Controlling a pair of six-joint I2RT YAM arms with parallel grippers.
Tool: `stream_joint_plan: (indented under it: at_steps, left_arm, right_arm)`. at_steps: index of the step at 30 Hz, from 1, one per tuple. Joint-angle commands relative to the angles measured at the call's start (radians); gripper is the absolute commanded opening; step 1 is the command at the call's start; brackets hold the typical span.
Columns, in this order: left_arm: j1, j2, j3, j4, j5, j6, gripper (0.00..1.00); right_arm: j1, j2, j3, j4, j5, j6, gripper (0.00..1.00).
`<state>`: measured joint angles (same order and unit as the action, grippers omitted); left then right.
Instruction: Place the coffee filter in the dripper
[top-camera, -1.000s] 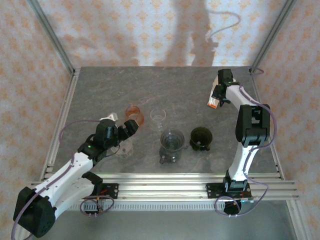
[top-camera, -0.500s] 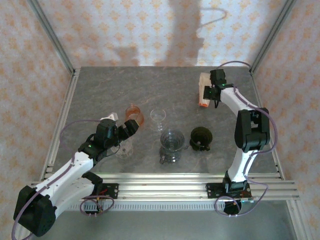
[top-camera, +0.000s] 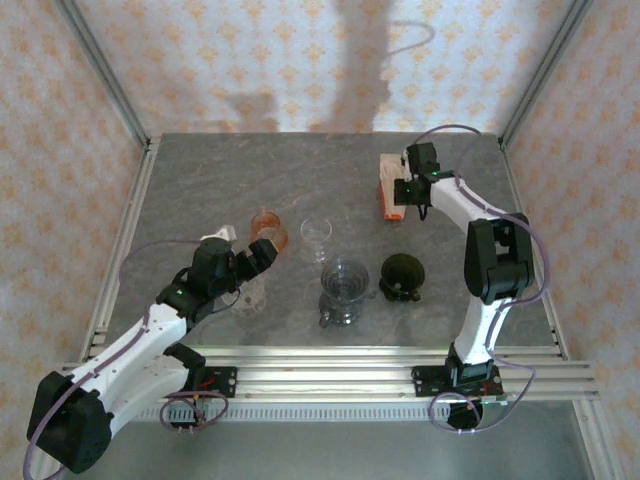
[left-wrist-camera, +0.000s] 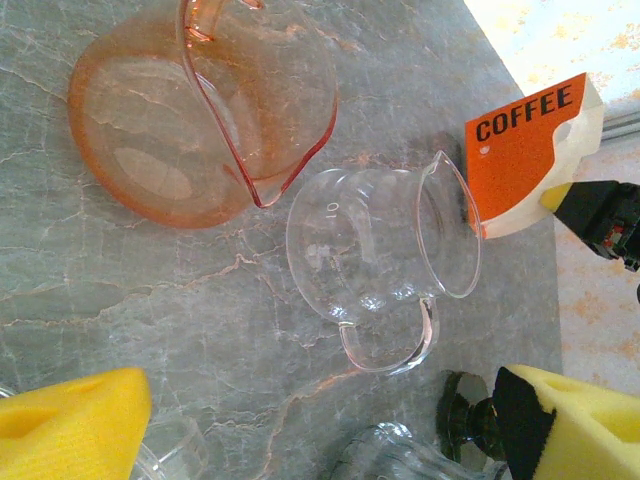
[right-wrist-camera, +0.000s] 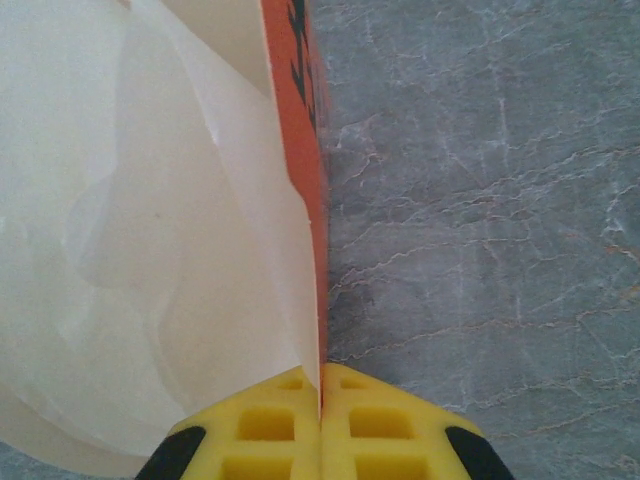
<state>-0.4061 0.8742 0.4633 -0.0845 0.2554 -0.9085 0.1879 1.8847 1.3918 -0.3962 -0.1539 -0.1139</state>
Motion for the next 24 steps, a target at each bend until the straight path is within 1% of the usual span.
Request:
stream_joint_plan:
  at_steps: [1, 4, 6, 8, 10, 13, 17, 24]
  left_arm:
    - [-0.005, -0.007, 0.017, 0.029, 0.011, 0.004, 0.89]
    - [-0.005, -0.007, 0.014, 0.03, 0.01, 0.003, 0.9]
    - [-0.004, -0.008, 0.012, 0.029, 0.012, 0.003, 0.9]
    - [-0.004, -0.013, 0.011, 0.03, 0.011, 0.001, 0.94]
    - [-0.004, -0.022, 0.008, 0.026, 0.006, -0.003, 0.96]
    - [-0.004, -0.041, 0.009, 0.016, -0.003, -0.003, 0.99]
    - [-0.005, -0.068, 0.014, 0.0, -0.008, 0.0, 1.0]
    - [-0.004, -0.09, 0.023, -0.012, -0.001, -0.01, 1.0]
  right_arm:
    - [0.002, 0.01, -0.021, -0.001, 0.025, -0.008, 0.03]
    - [0.003, 0.013, -0.03, -0.003, 0.032, -0.003, 0.09]
    - [0.004, 0.004, -0.035, 0.0, 0.034, 0.004, 0.16]
    - [0.003, -0.005, -0.04, 0.001, 0.038, 0.012, 0.25]
    - [0.004, -0.021, -0.047, 0.003, 0.041, 0.019, 0.29]
    - [0.004, -0.049, -0.066, 0.008, 0.046, 0.034, 0.34]
    - [0.004, -0.108, -0.106, 0.018, 0.051, 0.059, 0.37]
    - [0.004, -0.284, -0.208, 0.039, 0.041, 0.145, 0.43]
